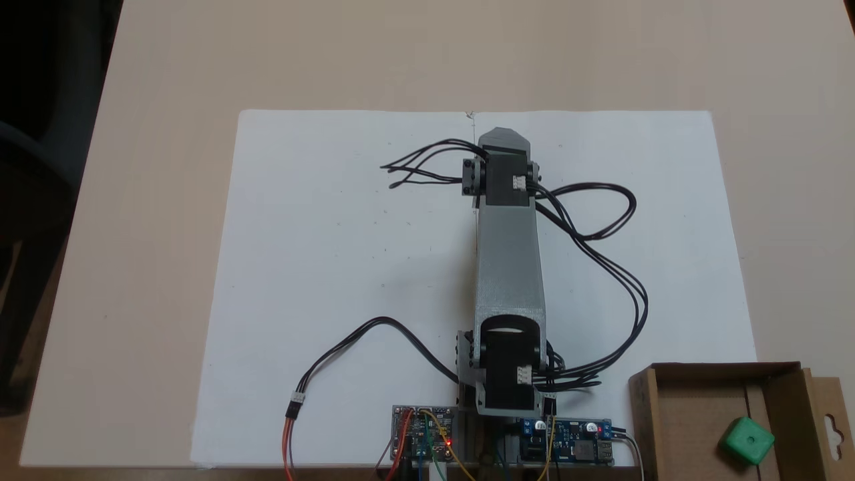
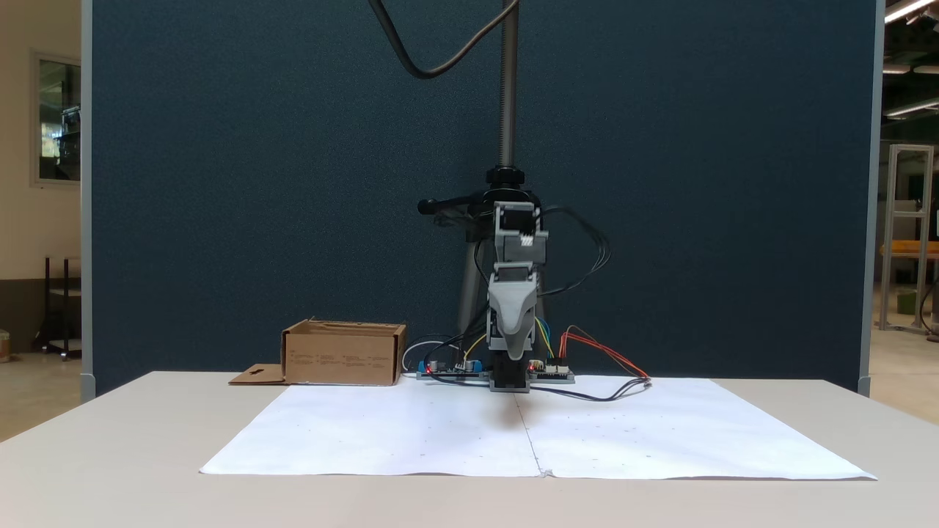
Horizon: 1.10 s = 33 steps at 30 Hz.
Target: Grasp a green dice and put it in the bin.
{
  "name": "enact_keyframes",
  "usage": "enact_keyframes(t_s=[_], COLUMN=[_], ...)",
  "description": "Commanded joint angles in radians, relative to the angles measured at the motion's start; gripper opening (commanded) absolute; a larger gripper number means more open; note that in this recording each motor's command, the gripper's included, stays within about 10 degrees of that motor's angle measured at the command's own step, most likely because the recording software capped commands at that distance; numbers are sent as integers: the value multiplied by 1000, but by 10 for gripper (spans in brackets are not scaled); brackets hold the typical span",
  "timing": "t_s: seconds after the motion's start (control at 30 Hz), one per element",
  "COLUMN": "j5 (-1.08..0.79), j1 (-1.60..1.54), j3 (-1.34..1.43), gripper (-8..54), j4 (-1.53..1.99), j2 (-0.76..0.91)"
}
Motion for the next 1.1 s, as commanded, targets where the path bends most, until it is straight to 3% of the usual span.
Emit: enact_keyframes(t_s=[0.0,0.43,1.07], j5=[38,20,-66], j1=[14,-3,28], j3=[14,261,910], gripper=[432,461,444], j4=[-167,-652,-1241], j2=[66,258,310])
